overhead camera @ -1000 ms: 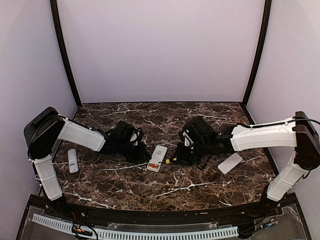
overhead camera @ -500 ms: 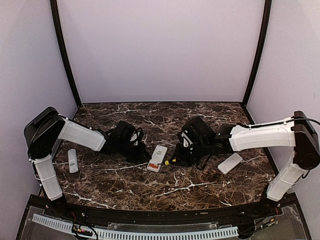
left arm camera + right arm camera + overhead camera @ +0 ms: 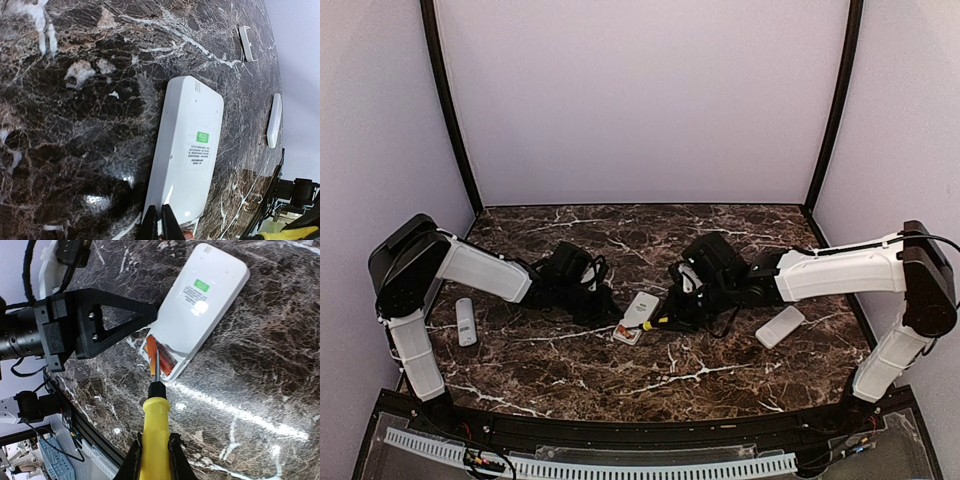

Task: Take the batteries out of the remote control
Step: Remove the battery from the remote control without the battery cover.

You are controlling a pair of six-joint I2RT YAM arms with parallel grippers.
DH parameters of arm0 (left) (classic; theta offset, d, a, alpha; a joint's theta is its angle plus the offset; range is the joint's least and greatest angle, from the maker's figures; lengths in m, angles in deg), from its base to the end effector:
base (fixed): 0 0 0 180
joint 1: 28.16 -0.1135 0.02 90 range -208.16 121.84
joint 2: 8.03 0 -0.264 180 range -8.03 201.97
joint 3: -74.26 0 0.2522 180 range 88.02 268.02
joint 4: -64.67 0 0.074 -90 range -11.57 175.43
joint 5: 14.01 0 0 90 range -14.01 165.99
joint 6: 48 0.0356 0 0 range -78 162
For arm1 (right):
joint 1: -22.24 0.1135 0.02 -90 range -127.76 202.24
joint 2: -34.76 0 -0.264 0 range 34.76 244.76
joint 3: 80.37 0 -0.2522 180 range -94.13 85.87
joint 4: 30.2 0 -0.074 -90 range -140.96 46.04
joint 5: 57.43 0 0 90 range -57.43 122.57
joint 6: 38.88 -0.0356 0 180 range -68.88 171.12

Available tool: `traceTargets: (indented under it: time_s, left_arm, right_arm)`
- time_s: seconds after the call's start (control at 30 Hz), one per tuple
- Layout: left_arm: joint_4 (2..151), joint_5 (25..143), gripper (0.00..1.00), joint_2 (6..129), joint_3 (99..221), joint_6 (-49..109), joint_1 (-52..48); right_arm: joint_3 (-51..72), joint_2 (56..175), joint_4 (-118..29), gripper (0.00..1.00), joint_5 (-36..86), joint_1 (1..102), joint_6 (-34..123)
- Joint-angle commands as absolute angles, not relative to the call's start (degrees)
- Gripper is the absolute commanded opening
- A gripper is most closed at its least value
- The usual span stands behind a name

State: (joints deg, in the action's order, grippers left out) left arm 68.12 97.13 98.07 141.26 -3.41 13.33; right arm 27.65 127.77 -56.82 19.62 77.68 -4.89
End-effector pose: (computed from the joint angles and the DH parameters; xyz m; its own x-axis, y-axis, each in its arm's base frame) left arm 0.2671 -0.2534 0.1356 -0.9374 -0.0577 -0.3435 0.2128 0.6860 -0.6958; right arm 0.1877 0.2866 0.2063 -0.9708 0.0150 -0.2393 -0.1490 0.7442 0.6511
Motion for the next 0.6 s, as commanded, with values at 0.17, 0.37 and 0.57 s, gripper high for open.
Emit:
traceTargets:
  time_s: [0.17, 0.37, 0.57]
  left_arm:
    - [70.0, 99.8, 0.03, 99.2, 141.4, -3.1, 15.0]
    - [69.9, 99.9, 0.03, 99.2, 141.3, -3.1, 15.1]
    - [70.0, 99.8, 0.03, 99.1, 141.3, -3.0, 15.1]
  right_arm:
    - [27.2, 128.3, -53.3, 0.00, 11.8, 76.9, -4.8]
    - [27.7, 128.3, -53.0, 0.00, 12.1, 76.8, -4.9]
    - [27.8, 127.5, -53.4, 0.00, 13.3, 76.8, -4.3]
